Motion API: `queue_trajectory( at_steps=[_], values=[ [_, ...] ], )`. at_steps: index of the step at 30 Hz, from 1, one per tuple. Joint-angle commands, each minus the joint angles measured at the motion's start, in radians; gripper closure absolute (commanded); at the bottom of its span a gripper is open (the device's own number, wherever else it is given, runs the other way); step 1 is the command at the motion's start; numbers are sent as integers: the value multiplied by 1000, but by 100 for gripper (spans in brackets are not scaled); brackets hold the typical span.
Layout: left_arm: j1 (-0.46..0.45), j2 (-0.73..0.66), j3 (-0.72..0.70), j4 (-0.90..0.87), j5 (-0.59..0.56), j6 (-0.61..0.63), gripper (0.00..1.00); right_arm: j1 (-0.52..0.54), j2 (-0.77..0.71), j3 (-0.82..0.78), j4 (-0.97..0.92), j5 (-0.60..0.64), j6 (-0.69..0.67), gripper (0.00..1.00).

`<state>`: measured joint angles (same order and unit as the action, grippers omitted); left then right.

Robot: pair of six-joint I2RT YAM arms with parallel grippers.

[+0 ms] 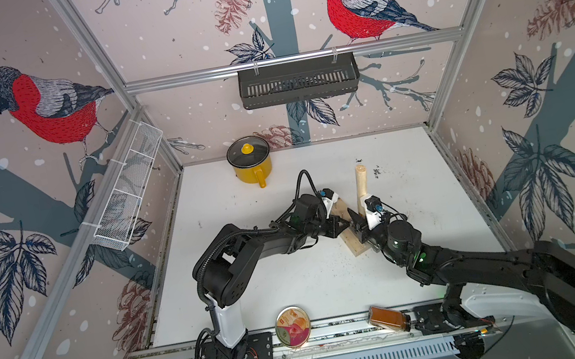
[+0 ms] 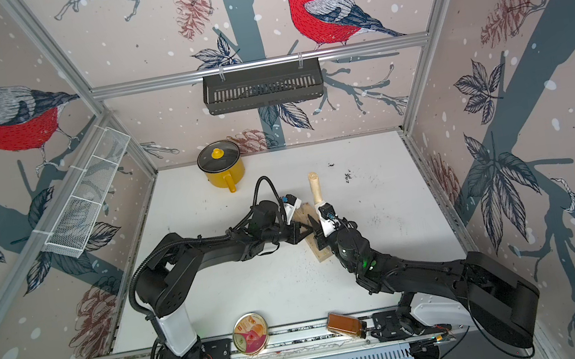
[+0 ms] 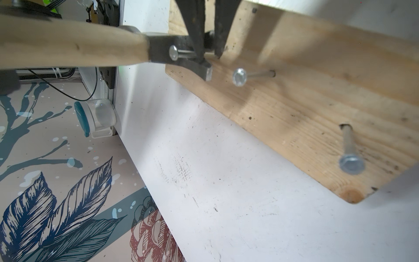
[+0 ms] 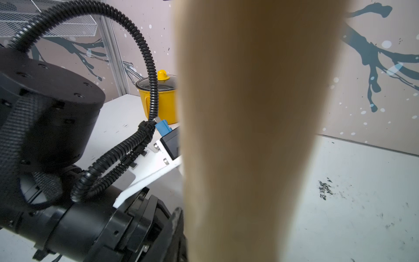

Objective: Use a claw hammer to pull out a nail
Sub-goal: Remove the nail from the mounting plate.

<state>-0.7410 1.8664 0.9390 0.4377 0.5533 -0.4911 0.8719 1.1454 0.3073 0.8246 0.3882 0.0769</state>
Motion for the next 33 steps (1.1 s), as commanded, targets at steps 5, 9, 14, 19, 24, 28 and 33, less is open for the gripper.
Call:
queue_trajectory(
  at_steps=[5, 9, 14, 19, 24, 28, 33],
  values=[
    [0, -7, -1, 8, -16, 29, 100, 2, -12, 32, -2, -6, -8, 52],
    [2, -9, 0, 3, -18, 31, 100, 3, -29, 63, -35, -3, -20, 52],
    [3, -9, 0, 0, -20, 29, 100, 1, -55, 112, -85, -3, -36, 52],
    [5, -7, 0, -4, -20, 28, 100, -6, -76, 171, -156, -7, -46, 52],
    [6, -7, 0, -5, -22, 27, 100, -15, -89, 252, -265, -17, -28, 52],
    [8, -9, 0, -7, -22, 27, 100, -19, -90, 320, -366, -16, 0, 52],
    [9, -7, -1, -6, -21, 26, 100, -21, -81, 389, -468, -25, 37, 50]
  ],
)
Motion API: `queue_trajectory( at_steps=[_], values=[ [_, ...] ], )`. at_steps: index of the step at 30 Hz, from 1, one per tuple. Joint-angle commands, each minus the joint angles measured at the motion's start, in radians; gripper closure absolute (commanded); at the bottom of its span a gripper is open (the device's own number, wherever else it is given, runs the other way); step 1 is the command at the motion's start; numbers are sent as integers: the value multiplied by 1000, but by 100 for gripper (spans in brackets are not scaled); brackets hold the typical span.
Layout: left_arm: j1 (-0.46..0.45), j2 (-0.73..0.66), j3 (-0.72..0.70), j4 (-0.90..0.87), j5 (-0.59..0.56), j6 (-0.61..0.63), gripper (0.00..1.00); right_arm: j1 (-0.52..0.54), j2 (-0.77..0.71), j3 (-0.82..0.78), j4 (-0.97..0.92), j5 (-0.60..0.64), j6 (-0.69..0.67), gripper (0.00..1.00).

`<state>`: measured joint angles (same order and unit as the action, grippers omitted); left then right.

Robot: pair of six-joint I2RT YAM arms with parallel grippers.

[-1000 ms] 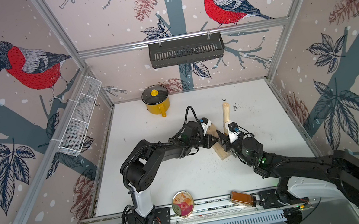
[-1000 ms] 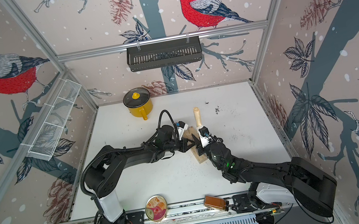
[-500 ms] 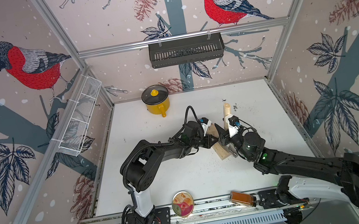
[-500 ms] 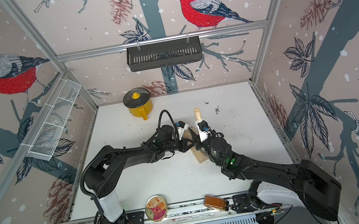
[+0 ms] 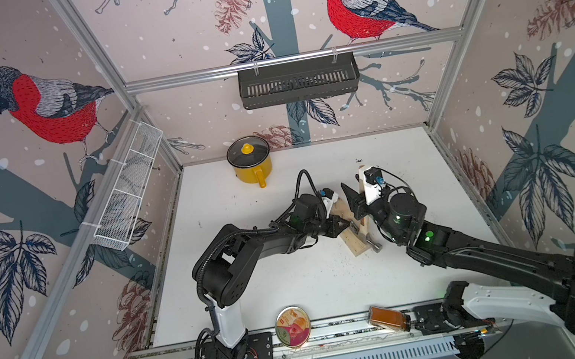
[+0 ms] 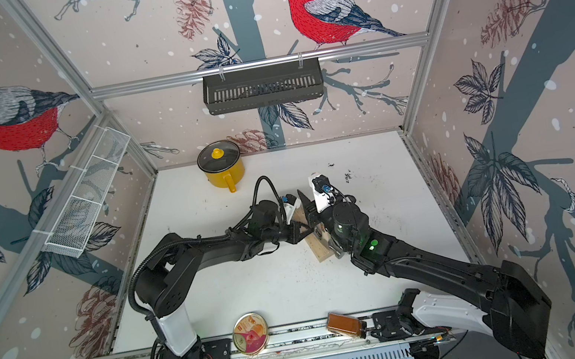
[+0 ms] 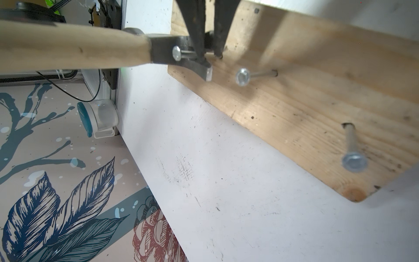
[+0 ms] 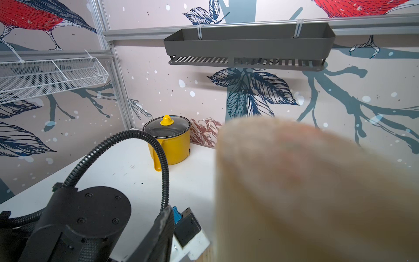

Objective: Use a claw hammer to pull out a nail
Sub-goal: Remove the nail from the mounting plate.

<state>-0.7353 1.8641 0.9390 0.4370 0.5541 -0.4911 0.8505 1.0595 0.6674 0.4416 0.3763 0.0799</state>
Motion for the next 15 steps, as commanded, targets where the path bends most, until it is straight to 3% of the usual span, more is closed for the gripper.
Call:
queue_trajectory(
  at_steps=[1, 15],
  values=[
    [3, -5, 0, -6, -21, 25, 100, -1, 9, 42, -103, -11, 37, 50],
    [7, -7, -2, -4, -20, 25, 100, -1, 37, 182, -355, -28, 102, 51]
  ],
)
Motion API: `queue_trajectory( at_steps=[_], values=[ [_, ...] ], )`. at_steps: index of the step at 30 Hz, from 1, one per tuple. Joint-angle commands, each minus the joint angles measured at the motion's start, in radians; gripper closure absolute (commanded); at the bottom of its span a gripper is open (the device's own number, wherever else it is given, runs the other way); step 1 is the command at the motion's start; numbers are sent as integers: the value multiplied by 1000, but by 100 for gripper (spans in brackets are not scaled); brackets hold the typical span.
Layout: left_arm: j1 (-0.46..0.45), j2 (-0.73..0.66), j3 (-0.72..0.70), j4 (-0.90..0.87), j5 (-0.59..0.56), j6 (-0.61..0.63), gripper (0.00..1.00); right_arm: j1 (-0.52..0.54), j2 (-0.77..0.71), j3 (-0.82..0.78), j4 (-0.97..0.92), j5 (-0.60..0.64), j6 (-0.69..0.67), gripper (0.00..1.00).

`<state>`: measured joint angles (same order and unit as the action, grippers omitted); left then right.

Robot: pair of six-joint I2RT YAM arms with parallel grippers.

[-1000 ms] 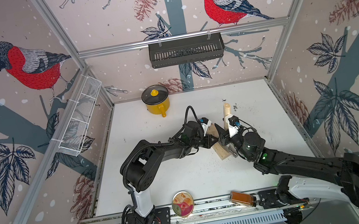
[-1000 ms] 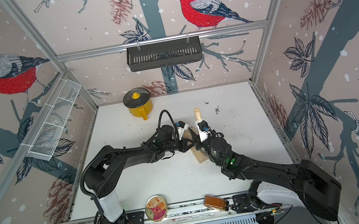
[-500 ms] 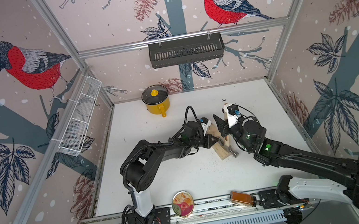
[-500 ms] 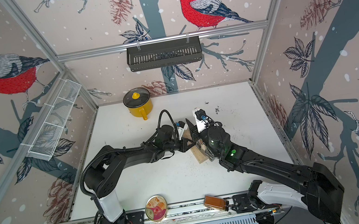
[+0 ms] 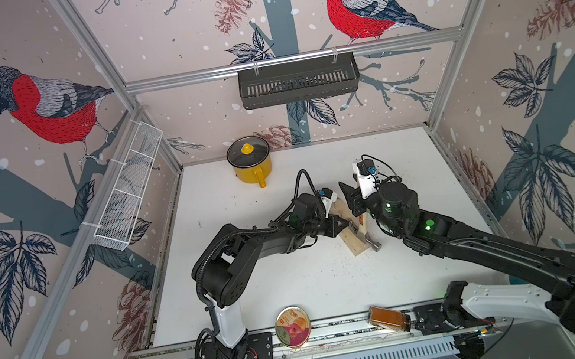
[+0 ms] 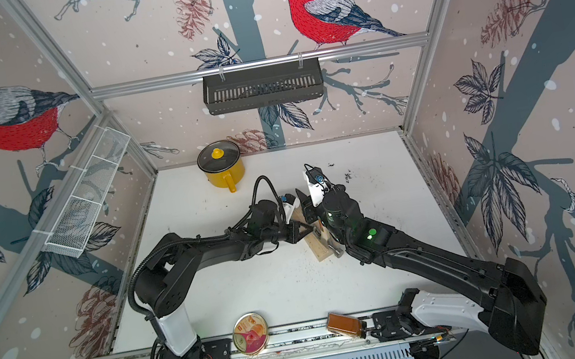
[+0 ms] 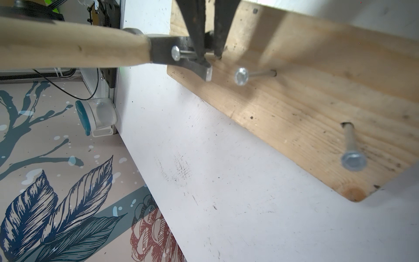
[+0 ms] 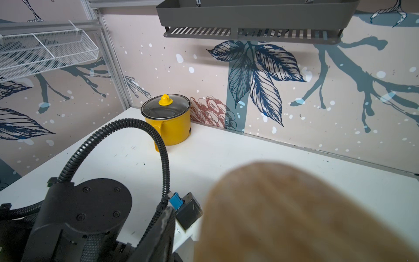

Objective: Use a claw hammer to pull out a nail
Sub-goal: Remove the nail from the mounting plate.

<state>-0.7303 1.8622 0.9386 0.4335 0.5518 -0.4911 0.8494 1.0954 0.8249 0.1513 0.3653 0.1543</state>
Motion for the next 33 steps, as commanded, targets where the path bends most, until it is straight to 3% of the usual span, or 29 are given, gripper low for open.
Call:
queue_trajectory(
  at_steps=[1, 12, 29, 33],
  values=[
    [1, -5, -2, -1, -18, 24, 100, -1, -1, 36, -87, -19, 34, 51],
    [1, -5, -2, -1, -17, 24, 100, -5, -20, 69, -176, -22, 64, 48],
    [5, -5, -3, -3, -19, 26, 100, -32, -20, 148, -298, -76, 56, 50],
    [6, -6, -3, -4, -20, 26, 100, -33, -10, 153, -309, -97, 55, 54]
  ],
)
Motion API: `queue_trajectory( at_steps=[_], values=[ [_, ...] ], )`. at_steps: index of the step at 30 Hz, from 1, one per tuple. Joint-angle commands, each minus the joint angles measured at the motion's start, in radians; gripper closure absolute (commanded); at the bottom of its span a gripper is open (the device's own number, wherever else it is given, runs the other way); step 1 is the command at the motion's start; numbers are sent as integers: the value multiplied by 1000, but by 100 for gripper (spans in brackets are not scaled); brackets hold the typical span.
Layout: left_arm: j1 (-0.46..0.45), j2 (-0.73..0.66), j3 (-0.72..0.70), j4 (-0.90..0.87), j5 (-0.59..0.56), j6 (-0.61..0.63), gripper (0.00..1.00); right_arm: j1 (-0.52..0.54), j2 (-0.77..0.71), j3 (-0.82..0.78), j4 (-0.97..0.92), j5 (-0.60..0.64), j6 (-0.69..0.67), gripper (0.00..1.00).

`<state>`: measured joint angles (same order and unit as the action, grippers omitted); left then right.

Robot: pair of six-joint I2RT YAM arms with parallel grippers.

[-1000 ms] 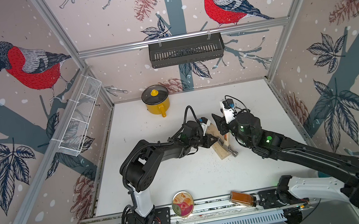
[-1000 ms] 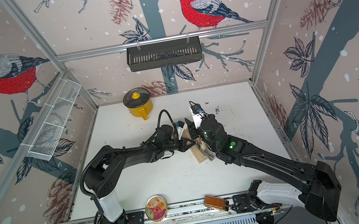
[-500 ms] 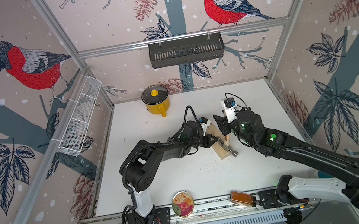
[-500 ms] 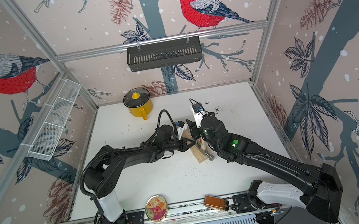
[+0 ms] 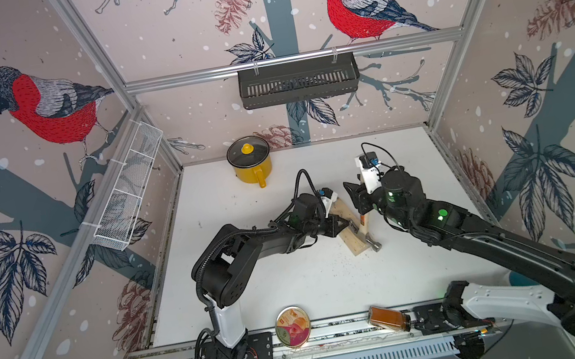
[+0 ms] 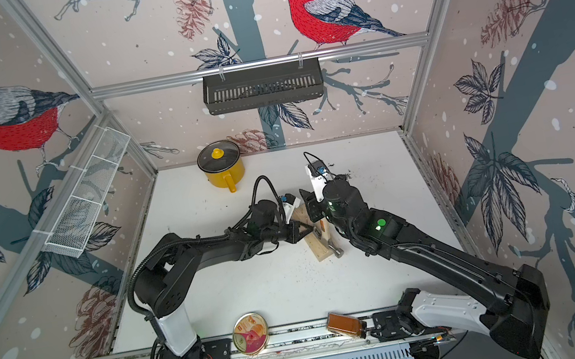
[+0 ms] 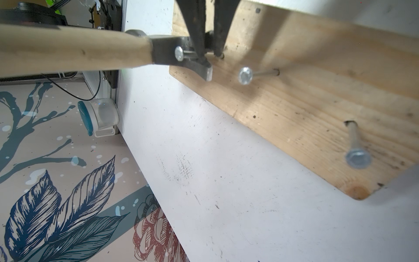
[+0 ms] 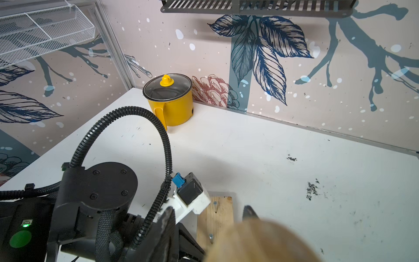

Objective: Use a claw hammer to pull out a nail
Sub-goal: Remove the nail from the mounting plate.

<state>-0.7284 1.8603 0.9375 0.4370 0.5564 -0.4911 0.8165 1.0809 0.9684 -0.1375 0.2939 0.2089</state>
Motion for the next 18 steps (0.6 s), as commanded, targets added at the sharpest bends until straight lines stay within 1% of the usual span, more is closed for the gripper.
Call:
queue_trajectory(
  at_steps=[1, 12, 15, 18],
  values=[
    [4, -4, -2, -10, -26, 25, 100, 0, 8, 9, -22, -30, 1, 56],
    [7, -9, -5, -9, -27, 25, 100, 0, 26, 13, -63, -14, 3, 54],
    [7, -9, -5, -9, -27, 25, 100, 0, 22, 21, -70, -16, 2, 58],
    [8, -10, -7, -9, -27, 26, 100, 1, 21, 29, -76, -15, 3, 66]
  ],
)
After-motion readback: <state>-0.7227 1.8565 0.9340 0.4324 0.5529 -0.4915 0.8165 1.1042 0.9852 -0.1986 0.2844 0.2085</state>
